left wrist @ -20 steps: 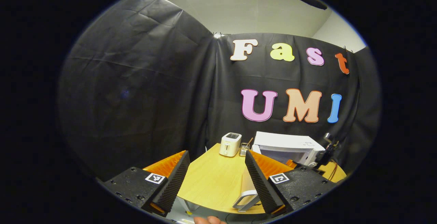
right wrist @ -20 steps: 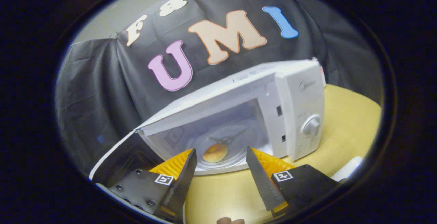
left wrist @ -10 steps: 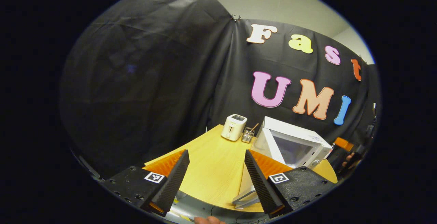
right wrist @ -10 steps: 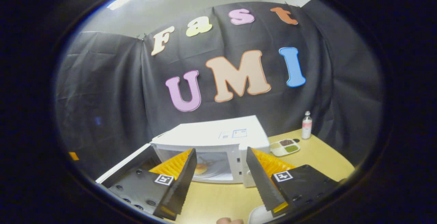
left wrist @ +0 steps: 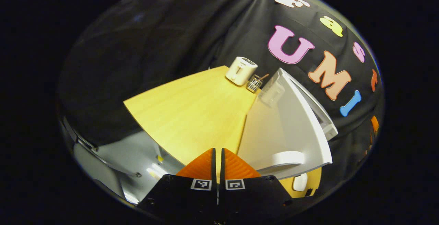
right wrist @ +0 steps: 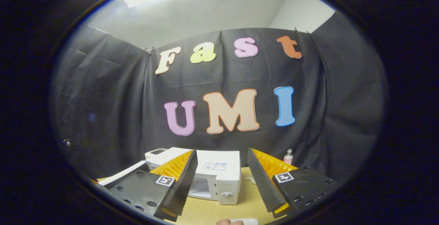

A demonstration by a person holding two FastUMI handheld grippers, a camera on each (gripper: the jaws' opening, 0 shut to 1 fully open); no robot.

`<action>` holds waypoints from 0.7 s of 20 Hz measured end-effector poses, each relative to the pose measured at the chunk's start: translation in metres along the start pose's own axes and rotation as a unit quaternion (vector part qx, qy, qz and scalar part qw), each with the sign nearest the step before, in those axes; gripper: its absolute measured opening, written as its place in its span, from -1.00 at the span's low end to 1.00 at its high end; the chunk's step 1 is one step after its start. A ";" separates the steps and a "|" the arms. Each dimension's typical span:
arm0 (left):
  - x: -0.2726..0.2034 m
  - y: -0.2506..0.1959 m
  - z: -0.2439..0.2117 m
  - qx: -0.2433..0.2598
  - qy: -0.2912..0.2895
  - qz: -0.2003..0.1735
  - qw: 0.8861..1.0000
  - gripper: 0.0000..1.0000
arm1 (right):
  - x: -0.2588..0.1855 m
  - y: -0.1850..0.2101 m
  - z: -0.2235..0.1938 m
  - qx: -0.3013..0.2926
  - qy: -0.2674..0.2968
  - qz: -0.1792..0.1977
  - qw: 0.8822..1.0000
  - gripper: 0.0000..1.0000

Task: Open the microwave oven with the left hand, put the food in, and close the microwave oven.

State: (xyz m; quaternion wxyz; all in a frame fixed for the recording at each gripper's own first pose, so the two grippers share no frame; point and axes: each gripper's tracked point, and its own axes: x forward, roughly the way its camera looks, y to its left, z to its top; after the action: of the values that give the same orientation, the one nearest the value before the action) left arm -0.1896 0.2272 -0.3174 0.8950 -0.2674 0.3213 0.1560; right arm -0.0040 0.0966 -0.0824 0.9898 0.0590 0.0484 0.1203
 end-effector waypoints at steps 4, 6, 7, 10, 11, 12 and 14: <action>0.013 -0.029 -0.019 0.022 0.021 -0.002 1.000 -0.99 | -0.005 -0.010 0.006 -0.009 -0.005 -0.006 1.000 0.79; 0.014 -0.042 -0.019 0.026 0.023 -0.013 0.999 -1.00 | -0.008 -0.018 0.011 -0.008 -0.009 -0.012 1.000 0.79; 0.014 -0.052 -0.022 0.024 0.026 -0.023 0.999 -0.98 | -0.010 -0.021 0.013 -0.011 -0.013 -0.014 1.000 0.79; 0.017 -0.073 -0.038 0.032 0.041 -0.041 0.998 -0.99 | -0.013 -0.031 0.018 -0.006 -0.010 -0.022 1.000 0.59; 0.018 -0.083 -0.040 0.037 0.044 -0.046 0.997 -1.00 | -0.014 -0.037 0.019 0.000 -0.008 -0.025 1.000 0.59; 0.017 -0.091 -0.043 0.044 0.047 -0.051 0.997 -0.99 | -0.016 -0.043 0.021 0.001 -0.008 -0.029 1.000 0.59; 0.024 -0.108 -0.053 0.058 0.058 -0.058 0.995 -0.99 | -0.019 -0.055 0.022 -0.006 -0.007 -0.035 0.999 0.59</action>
State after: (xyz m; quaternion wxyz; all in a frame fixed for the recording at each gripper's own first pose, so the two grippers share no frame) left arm -0.1492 0.1116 -0.3273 0.8961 -0.2421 0.3654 0.0695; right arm -0.0068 0.0366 -0.0659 0.9941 0.0517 0.0425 0.0856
